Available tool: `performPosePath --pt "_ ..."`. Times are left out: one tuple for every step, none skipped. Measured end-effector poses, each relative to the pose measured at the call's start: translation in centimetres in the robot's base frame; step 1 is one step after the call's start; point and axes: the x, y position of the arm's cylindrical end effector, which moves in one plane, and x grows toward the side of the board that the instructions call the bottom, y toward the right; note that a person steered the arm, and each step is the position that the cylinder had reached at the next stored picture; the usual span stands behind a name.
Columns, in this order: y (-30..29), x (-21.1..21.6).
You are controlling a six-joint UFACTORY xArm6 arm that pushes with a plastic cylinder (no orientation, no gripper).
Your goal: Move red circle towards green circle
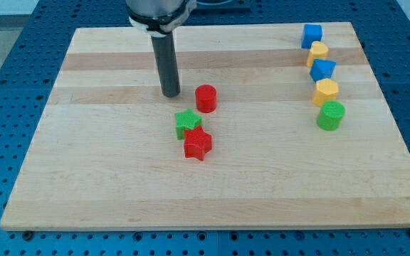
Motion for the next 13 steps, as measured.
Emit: performPosePath --pt "3.4 0.7" --pt "8.4 1.8" --pt "13.1 2.4" --pt "15.1 2.5" --pt "14.6 2.3" --pt "15.7 3.0" --pt "17.1 4.0" --pt "18.7 5.3" --pt "20.5 6.5" --pt "20.7 6.7" --pt "21.0 6.7" --pt "18.4 5.7" --pt "14.5 6.7"
